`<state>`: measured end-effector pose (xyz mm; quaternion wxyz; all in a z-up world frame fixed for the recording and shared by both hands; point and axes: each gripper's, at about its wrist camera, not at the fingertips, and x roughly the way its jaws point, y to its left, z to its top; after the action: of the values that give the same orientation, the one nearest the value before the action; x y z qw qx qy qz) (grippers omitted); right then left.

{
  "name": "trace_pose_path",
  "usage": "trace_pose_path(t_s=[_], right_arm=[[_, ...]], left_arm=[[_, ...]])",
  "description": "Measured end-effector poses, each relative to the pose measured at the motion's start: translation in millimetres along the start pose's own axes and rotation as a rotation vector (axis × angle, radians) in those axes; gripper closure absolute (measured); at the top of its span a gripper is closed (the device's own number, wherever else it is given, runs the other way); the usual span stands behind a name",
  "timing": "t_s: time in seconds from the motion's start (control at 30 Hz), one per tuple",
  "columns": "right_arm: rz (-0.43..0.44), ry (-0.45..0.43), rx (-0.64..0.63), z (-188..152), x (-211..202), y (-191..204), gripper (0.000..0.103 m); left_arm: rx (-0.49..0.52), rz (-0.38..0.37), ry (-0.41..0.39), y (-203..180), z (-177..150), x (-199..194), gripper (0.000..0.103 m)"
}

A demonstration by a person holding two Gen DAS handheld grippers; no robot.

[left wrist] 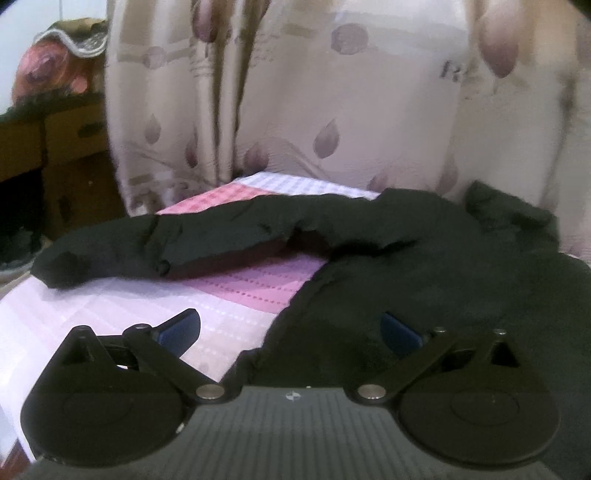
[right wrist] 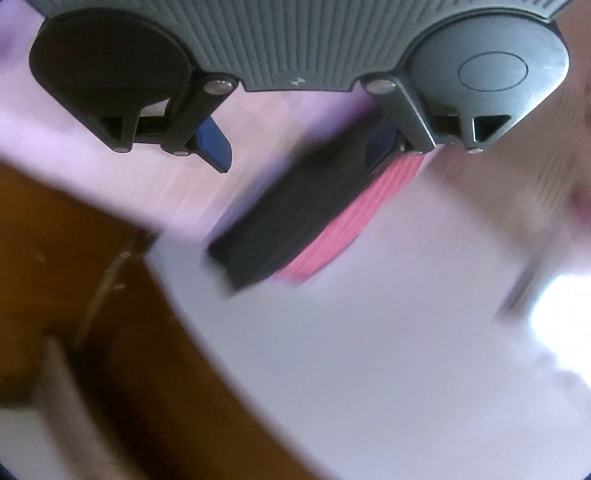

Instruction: Fold large clothes

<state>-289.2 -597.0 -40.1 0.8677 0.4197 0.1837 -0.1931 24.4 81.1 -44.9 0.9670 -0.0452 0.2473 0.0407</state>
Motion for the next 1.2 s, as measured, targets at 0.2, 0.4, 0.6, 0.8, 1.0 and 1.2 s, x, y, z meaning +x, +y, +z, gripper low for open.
trace_pose_path(t_s=[0.2,0.4,0.6,0.8,1.0,1.2], right_arm=[[0.223,0.230,-0.252,-91,-49,70,0.023],[0.248,0.300,-0.384,-144,-70,106,0.023],[0.283,0.383,-0.441,-177,-68,119,0.024],[0.270,0.381,-0.441,-188,-62,126,0.063],[0.289,0.362,-0.459,-190,-61,131,0.077],[0.320,0.358,-0.414,-178,-71,124,0.085]], left_arm=[[0.120,-0.030,-0.019,8,-3,-39,0.000],[0.228,-0.006,-0.046,32,-17,-70,0.000],[0.157,-0.067,0.051,63,-28,-72,0.005],[0.047,-0.135,0.162,83,-39,-58,0.019],[-0.011,-0.267,0.229,91,-46,-57,0.080],[0.026,-0.279,0.246,80,-36,-80,0.090]])
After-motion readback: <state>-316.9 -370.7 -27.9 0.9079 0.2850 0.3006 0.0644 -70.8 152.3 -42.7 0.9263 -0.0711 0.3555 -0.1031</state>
